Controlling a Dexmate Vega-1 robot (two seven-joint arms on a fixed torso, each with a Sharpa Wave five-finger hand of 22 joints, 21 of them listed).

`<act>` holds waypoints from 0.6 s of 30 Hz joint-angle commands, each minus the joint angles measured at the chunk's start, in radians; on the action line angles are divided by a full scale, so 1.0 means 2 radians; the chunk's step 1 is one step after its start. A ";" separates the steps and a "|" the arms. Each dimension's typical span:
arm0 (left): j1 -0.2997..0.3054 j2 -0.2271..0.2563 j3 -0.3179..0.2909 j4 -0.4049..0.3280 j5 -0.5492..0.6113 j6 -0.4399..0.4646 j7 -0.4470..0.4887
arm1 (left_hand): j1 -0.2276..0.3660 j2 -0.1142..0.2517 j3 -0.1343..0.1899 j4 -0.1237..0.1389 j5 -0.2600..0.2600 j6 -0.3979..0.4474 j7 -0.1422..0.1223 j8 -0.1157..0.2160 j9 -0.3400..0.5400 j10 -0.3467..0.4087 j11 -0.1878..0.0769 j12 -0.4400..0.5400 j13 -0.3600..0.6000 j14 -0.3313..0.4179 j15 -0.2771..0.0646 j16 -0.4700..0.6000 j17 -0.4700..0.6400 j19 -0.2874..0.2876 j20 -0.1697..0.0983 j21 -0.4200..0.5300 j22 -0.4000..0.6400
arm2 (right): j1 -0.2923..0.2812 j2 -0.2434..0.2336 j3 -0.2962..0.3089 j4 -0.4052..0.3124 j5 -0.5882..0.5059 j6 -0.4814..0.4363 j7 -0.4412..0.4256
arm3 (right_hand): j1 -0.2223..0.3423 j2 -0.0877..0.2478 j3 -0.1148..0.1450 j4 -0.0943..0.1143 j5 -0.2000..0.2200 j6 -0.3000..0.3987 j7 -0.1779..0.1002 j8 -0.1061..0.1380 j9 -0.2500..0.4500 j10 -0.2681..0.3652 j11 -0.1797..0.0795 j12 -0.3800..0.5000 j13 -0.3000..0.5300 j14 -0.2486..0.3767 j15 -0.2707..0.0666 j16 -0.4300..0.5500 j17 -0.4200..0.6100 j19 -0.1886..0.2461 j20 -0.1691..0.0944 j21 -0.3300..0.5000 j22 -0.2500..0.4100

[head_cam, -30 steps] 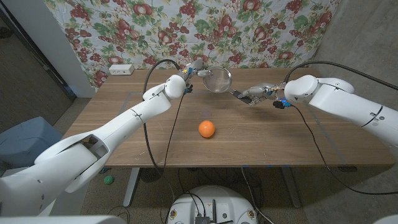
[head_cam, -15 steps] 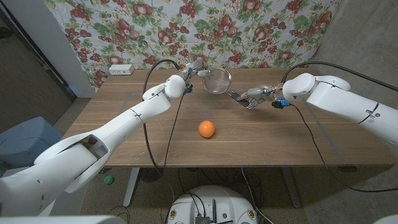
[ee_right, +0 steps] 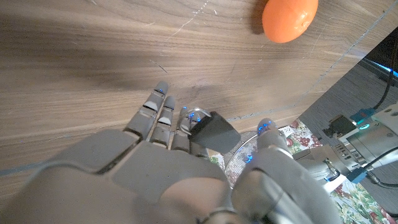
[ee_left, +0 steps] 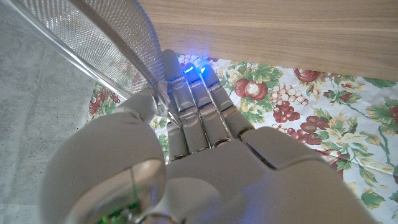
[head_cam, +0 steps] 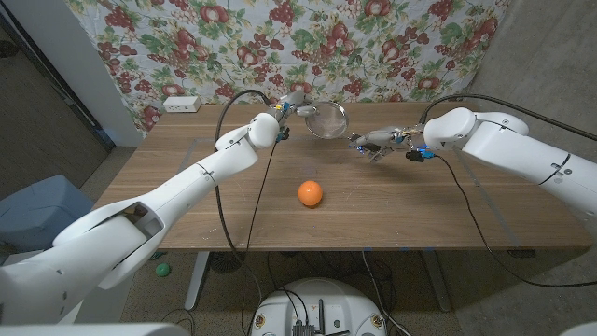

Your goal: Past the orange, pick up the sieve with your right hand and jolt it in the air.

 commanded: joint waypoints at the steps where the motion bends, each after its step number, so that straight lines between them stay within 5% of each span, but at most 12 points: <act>1: -0.006 -0.005 0.009 -0.005 0.004 0.018 -0.005 | 0.013 0.013 0.010 0.008 0.002 0.006 0.002 0.004 0.007 0.062 -0.060 0.002 0.001 0.005 -0.063 -0.002 0.001 0.000 -0.005 0.005 0.002 | 0.011 0.006 -0.016 -0.019 -0.042 -0.009 -0.007 | 0.008 0.007 0.002 -0.005 0.002 0.005 0.002 0.002 0.002 0.006 -0.005 0.004 0.002 0.006 -0.003 0.004 0.003 0.005 0.002 0.000 0.001; 11: -0.009 -0.004 0.012 -0.008 0.002 0.019 -0.011 | 0.013 0.012 0.009 0.007 0.003 0.007 0.004 0.005 0.005 0.063 -0.060 0.002 0.004 0.006 -0.063 -0.002 0.001 0.001 -0.005 0.008 0.002 | 0.030 0.025 -0.045 -0.019 -0.091 -0.034 -0.013 | 0.055 0.026 0.021 -0.024 0.008 0.014 -0.003 0.007 0.002 0.027 -0.018 0.010 0.002 0.034 -0.023 0.018 0.008 0.028 -0.005 0.006 0.001; 18: -0.010 -0.005 0.012 -0.007 0.001 0.021 -0.012 | 0.013 0.012 0.009 0.007 0.003 0.007 0.004 0.005 0.005 0.065 -0.060 0.002 0.003 0.006 -0.062 -0.002 0.001 0.002 -0.006 0.010 0.002 | 0.037 0.035 -0.054 -0.016 -0.108 -0.042 -0.014 | 0.100 0.039 0.029 -0.025 0.008 0.033 -0.004 0.011 0.003 0.061 -0.022 0.021 0.007 0.088 -0.051 0.049 0.023 0.076 -0.020 0.022 0.004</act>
